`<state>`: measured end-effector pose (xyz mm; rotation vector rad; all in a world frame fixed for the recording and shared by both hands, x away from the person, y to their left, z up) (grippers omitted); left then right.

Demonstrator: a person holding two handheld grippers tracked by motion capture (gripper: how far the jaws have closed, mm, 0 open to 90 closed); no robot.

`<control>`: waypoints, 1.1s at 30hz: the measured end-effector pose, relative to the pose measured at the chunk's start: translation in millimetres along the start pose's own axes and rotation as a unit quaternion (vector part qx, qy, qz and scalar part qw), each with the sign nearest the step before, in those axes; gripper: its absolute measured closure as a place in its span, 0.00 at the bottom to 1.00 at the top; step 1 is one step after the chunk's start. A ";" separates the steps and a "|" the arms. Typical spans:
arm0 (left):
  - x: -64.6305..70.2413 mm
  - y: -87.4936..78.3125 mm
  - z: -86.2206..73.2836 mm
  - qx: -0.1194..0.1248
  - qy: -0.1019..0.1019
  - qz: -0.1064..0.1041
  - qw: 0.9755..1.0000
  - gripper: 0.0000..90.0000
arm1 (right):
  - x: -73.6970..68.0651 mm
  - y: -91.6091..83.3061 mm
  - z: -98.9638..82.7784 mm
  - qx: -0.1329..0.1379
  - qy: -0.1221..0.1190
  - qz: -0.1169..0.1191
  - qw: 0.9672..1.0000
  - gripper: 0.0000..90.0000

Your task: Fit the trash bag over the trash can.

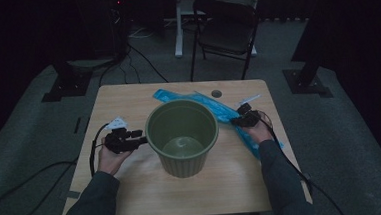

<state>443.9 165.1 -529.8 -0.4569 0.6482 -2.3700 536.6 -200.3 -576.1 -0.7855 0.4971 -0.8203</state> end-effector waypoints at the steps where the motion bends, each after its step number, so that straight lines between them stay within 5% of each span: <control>1: 0.0 0.0 0.0 0.000 0.000 0.000 1.000 0.57 | 0.0 0.0 0.0 0.000 0.000 0.000 1.000 1.00; 10: 9.3 2.1 4.2 -0.010 0.017 -0.008 1.000 0.55 | -16.5 -40.2 32.4 0.048 -0.019 0.033 0.998 1.00; 12: 10.8 2.1 5.2 -0.010 0.020 -0.009 1.000 0.55 | -24.6 -48.9 39.3 0.056 -0.022 0.059 0.996 1.00; 20: 12.7 3.0 8.5 -0.006 0.025 -0.006 1.000 0.55 | -42.1 -76.6 58.3 0.071 -0.058 0.063 0.994 1.00; 33: 16.2 4.4 12.8 0.000 0.032 -0.004 0.999 0.56 | -82.8 -123.1 98.9 0.104 -0.111 0.083 0.985 1.00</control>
Point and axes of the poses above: each handheld gripper's, and its own axes: y roughly forward along the jaws, z roughly out of its top, x roughly to its right, the point moved 10 cm from there along y, roughly forward along the jaws, and after that the axes turned 3 degrees about y, right-handed, at the moved point
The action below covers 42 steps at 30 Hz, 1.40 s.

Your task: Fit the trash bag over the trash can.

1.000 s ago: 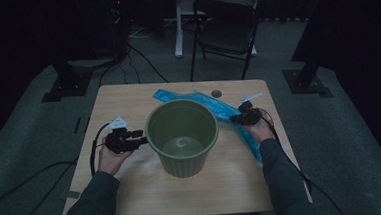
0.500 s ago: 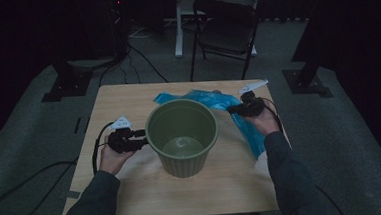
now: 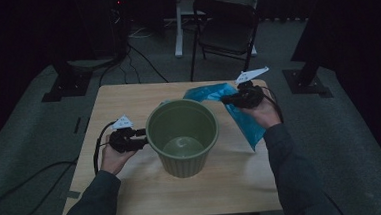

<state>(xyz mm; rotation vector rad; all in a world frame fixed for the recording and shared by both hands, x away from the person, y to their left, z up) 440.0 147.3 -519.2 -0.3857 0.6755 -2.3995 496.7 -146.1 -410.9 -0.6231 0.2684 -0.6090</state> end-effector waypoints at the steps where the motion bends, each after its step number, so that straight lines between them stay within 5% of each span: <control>1: 0.0 0.0 0.0 0.000 0.000 0.000 1.000 0.56 | 0.0 0.0 0.0 0.000 0.000 0.000 1.000 1.00; 19: -0.2 -2.3 1.9 0.009 0.001 0.002 1.000 0.55 | -71.8 20.1 79.4 0.033 -0.051 0.073 0.995 1.00; 31: -2.4 -6.8 3.2 0.017 0.003 0.010 1.000 0.55 | -131.9 51.5 123.6 0.048 -0.072 0.133 0.987 1.00; 38: -12.6 -19.6 5.5 0.037 -0.007 0.029 0.999 0.56 | -154.7 53.3 139.0 0.062 -0.075 0.162 0.982 1.00; 42: -17.8 -25.3 7.4 0.048 -0.016 0.037 0.998 0.55 | -156.2 47.5 145.1 0.074 -0.071 0.164 0.981 1.00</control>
Point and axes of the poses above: each handheld gripper's, and its own axes: y roughly forward along the jaws, z roughly out of its top, x roughly to its right, the point moved 10 cm from there along y, roughly forward along the jaws, and after that the axes turned 3 degrees about y, right-handed, at the moved point
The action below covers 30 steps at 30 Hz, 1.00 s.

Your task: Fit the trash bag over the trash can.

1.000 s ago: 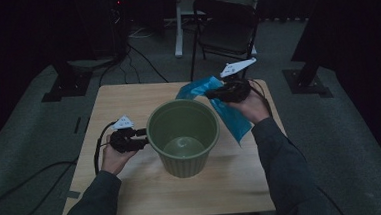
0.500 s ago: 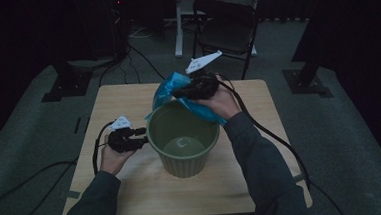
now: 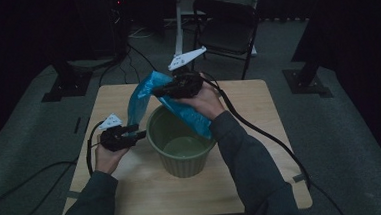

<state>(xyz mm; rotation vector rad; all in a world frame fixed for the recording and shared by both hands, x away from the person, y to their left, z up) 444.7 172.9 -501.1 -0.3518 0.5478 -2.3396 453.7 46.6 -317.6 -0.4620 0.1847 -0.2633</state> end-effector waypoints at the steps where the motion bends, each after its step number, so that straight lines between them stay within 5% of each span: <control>1: -0.1 -0.6 0.3 0.001 0.001 0.000 1.000 0.55 | 0.1 -0.5 1.9 0.004 0.003 0.003 1.000 1.00; 8: -0.2 -3.9 1.3 0.001 0.008 0.007 1.000 0.55 | 3.6 0.6 3.7 0.009 0.006 -0.001 1.000 1.00; 21: -1.7 -23.2 11.9 0.030 0.010 0.027 0.999 0.55 | 25.5 -10.5 -38.0 -0.009 0.031 -0.027 0.999 1.00; 30: -5.0 -26.7 14.3 0.035 0.008 0.036 0.999 0.56 | 25.5 -16.6 -54.9 -0.022 0.032 -0.031 0.999 1.00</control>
Point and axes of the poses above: each handheld gripper's, and its own axes: y roughly forward along the jaws, z roughly out of its top, x roughly to its right, the point moved 10 cm from there along y, roughly forward along the jaws, and after that the axes turned 3 degrees about y, right-handed, at the moved point
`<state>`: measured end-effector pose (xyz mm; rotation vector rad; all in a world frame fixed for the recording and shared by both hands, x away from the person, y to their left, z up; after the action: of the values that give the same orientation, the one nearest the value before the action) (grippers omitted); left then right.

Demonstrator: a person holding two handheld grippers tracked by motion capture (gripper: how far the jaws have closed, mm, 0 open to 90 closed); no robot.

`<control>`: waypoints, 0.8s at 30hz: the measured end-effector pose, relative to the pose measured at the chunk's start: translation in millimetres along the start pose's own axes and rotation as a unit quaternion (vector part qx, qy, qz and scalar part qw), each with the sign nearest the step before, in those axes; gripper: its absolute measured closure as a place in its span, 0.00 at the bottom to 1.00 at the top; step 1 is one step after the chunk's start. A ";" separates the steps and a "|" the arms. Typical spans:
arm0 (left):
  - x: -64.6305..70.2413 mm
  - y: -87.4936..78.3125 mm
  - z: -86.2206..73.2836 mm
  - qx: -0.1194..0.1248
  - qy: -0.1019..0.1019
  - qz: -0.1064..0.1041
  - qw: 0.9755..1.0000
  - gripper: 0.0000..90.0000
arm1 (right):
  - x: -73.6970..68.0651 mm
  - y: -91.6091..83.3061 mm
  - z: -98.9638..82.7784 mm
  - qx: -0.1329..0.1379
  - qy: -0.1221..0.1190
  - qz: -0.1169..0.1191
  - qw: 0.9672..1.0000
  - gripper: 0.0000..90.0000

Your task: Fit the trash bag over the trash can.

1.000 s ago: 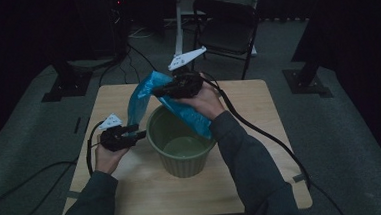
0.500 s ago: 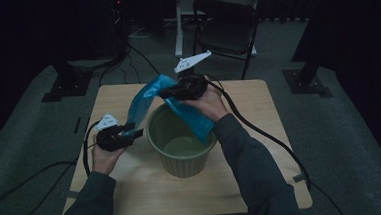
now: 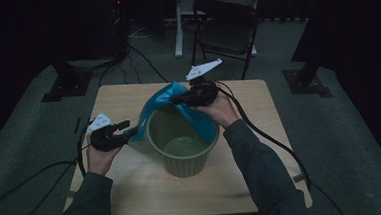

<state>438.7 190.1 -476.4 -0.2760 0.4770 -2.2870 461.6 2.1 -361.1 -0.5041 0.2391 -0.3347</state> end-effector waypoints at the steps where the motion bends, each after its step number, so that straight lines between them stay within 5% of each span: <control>1: 0.7 1.7 0.6 0.000 0.001 -0.001 1.000 0.56 | 0.6 -0.4 -0.7 0.000 0.000 0.000 1.000 1.00; 9: 5.4 20.8 -1.8 -0.019 0.009 -0.004 1.000 0.57 | 1.2 -1.1 -3.1 0.000 0.003 0.002 1.000 1.00; 12: 1.5 27.1 -0.4 -0.029 0.007 0.021 0.999 0.69 | 3.0 -1.3 -6.2 -0.003 0.004 0.000 1.000 1.00; 17: -0.3 32.8 8.9 -0.025 -0.010 0.021 0.999 0.79 | 3.8 -3.0 -11.2 -0.006 0.005 0.000 1.000 1.00; 20: 0.6 36.2 15.1 -0.021 -0.007 0.022 1.000 0.94 | 4.6 -4.8 -23.2 -0.012 0.009 0.000 1.000 1.00; 24: 2.2 39.6 21.8 -0.015 0.001 0.022 1.000 1.00 | 3.4 -6.2 -32.5 -0.018 0.007 0.001 1.000 0.99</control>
<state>470.3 157.9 -473.2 -0.2758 0.5142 -2.2389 453.2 -18.3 -386.1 -0.5377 0.2595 -0.3319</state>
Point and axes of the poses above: each handheld gripper's, and its own axes: y roughly forward along the jaws, z roughly out of its top, x roughly to its right, the point moved 10 cm from there along y, roughly forward along the jaws, and after that the axes turned 3 degrees about y, right-handed, at the moved point
